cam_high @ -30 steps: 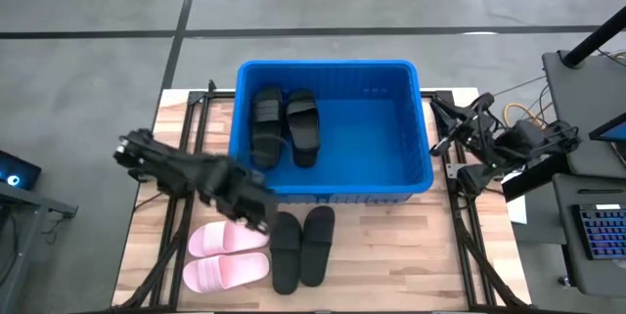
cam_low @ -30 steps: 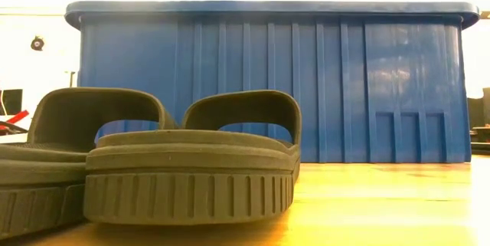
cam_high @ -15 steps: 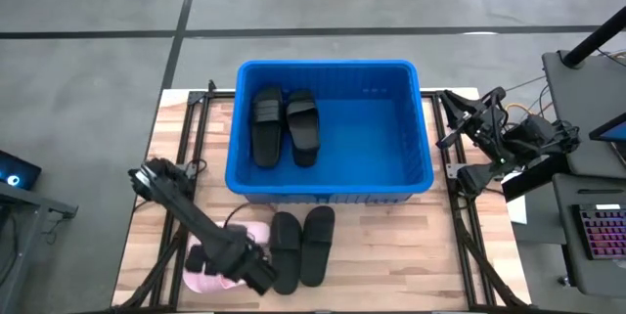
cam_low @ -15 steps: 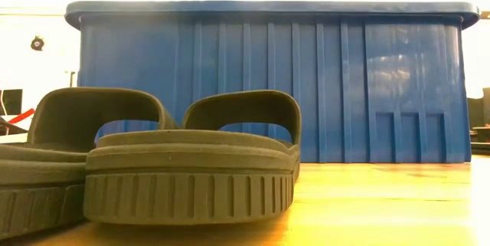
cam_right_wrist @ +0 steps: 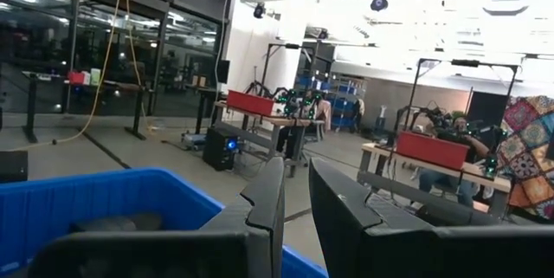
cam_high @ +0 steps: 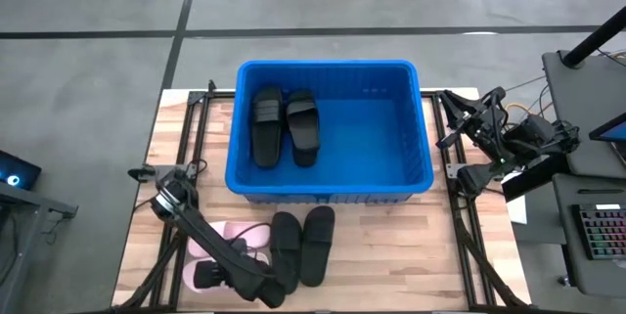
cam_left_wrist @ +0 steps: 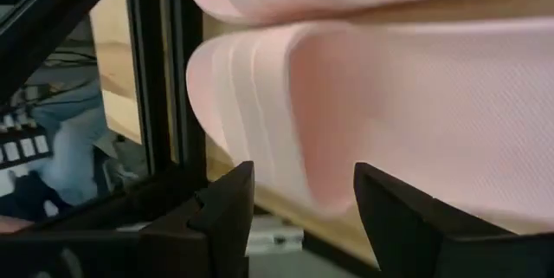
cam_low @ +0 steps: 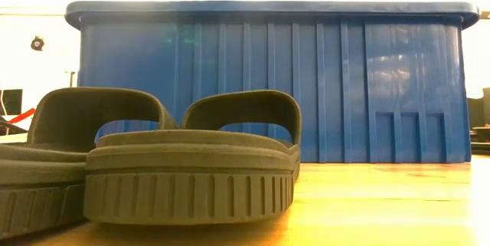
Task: Pick and place slides into bin
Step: Put the pink slide into the blue organizer bin
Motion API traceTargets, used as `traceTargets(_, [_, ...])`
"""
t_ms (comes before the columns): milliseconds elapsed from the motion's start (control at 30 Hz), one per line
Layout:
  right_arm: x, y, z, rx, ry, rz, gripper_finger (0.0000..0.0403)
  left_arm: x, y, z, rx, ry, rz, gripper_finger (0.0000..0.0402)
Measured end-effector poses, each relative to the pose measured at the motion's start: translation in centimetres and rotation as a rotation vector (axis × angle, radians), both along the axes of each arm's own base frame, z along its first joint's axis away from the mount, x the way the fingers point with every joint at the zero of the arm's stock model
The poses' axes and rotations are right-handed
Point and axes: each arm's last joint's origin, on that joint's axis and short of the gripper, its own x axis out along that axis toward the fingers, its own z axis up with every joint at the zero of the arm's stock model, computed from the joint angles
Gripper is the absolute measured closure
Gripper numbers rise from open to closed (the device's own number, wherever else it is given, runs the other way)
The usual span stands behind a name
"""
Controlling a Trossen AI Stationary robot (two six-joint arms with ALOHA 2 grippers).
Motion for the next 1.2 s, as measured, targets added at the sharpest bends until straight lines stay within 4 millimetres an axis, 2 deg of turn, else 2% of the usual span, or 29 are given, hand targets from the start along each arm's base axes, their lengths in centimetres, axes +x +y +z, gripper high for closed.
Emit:
traceTargets(200, [0.0,0.0,0.0,0.001,-0.001,0.001,0.0355,-1.0,-0.2,-3.0,0.049,0.117,0.004,0.0217])
traceTargets(467, [0.0,0.0,0.0,-0.001,0.000,0.002,0.0355,-2.5,-0.1,-4.5,0.071,0.207,0.012,0.0225])
traceTargets(633, [0.0,0.0,0.0,-0.002,0.001,0.002,0.0355,-2.5,-0.1,-4.5,0.071,0.201,0.007,0.0279])
traceTargets(800, [0.0,0.0,0.1,0.000,-0.003,0.002,0.0355,-2.4,-0.6,-4.2,0.008,0.175,-0.070,0.0373])
traceTargets(900, [-0.2,-0.1,0.5,0.004,-0.015,0.002,0.0355,-2.3,-0.7,-3.2,-0.108,0.141,-0.197,0.0393])
traceTargets(1000, [-0.5,-0.2,1.0,0.006,-0.027,0.000,0.0355,-2.3,-0.7,-1.0,-0.209,0.048,-0.337,0.0394])
traceTargets(1100, [-0.8,-0.3,1.6,0.010,-0.042,-0.001,0.0355,-2.6,-0.3,2.2,-0.220,-0.116,-0.472,0.0399])
traceTargets(1200, [-1.0,-0.4,2.0,0.015,-0.055,-0.001,0.0355,-2.5,0.6,6.6,-0.182,-0.427,-0.622,0.0400])
